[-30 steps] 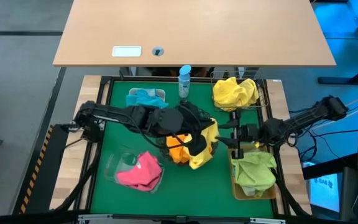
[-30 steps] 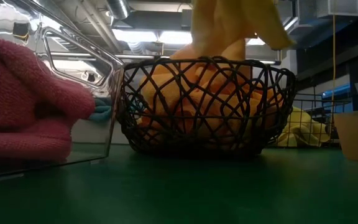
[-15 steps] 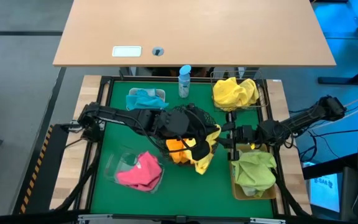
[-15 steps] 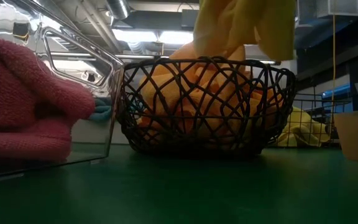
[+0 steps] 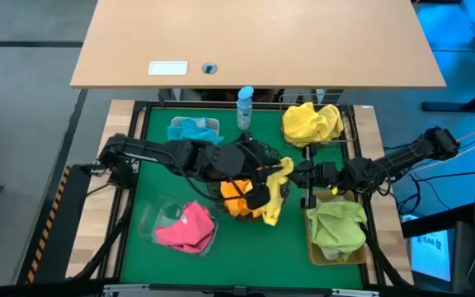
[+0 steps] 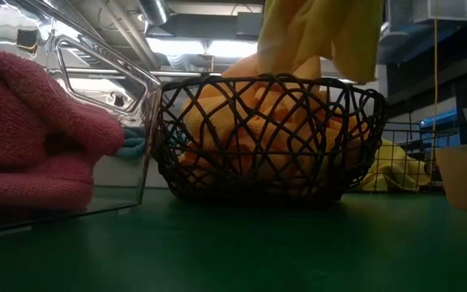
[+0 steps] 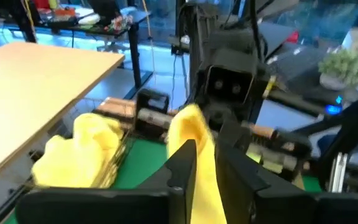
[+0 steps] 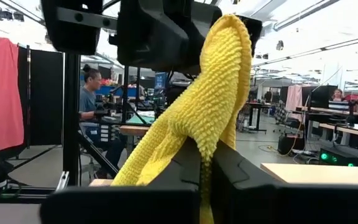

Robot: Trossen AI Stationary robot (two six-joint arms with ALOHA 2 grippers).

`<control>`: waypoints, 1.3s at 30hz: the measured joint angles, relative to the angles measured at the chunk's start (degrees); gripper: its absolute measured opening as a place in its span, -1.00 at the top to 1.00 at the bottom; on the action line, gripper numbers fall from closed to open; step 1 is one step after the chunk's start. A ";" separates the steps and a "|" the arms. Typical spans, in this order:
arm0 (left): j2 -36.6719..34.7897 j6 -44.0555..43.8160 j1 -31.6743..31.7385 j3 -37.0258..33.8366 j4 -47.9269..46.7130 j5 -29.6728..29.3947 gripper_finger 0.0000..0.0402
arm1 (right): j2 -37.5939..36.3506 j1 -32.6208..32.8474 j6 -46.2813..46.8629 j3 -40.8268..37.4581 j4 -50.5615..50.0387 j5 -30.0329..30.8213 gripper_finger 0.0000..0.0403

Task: Sort microfiber towel by color & place in baskets
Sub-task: Put the yellow microfiber towel into the square wire basket

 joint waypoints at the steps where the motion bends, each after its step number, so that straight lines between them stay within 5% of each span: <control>1: -0.61 0.16 -0.09 0.00 -1.67 -0.17 0.72 | -0.52 0.00 -0.04 0.00 -0.24 0.16 0.97; 9: -4.48 -0.54 -1.07 0.00 -11.30 -0.35 0.67 | -6.79 0.00 -1.66 0.00 -4.96 8.49 0.98; 18: -11.57 -1.63 -2.47 0.00 -21.50 -1.15 0.68 | -15.20 -0.11 -13.74 0.87 -5.73 26.40 0.98; 26: -16.54 -4.93 -7.07 -0.51 -35.86 -13.59 0.68 | -19.47 -0.11 -31.09 6.57 -6.35 41.14 0.99; 31: -18.30 -5.58 -10.52 -7.28 -36.30 -17.35 0.68 | -22.11 -0.52 -40.40 7.91 -6.42 47.78 0.98; 39: -24.96 -11.31 -12.86 -30.26 -30.41 -18.26 0.68 | -25.62 -9.70 -36.11 7.91 -10.71 50.07 0.98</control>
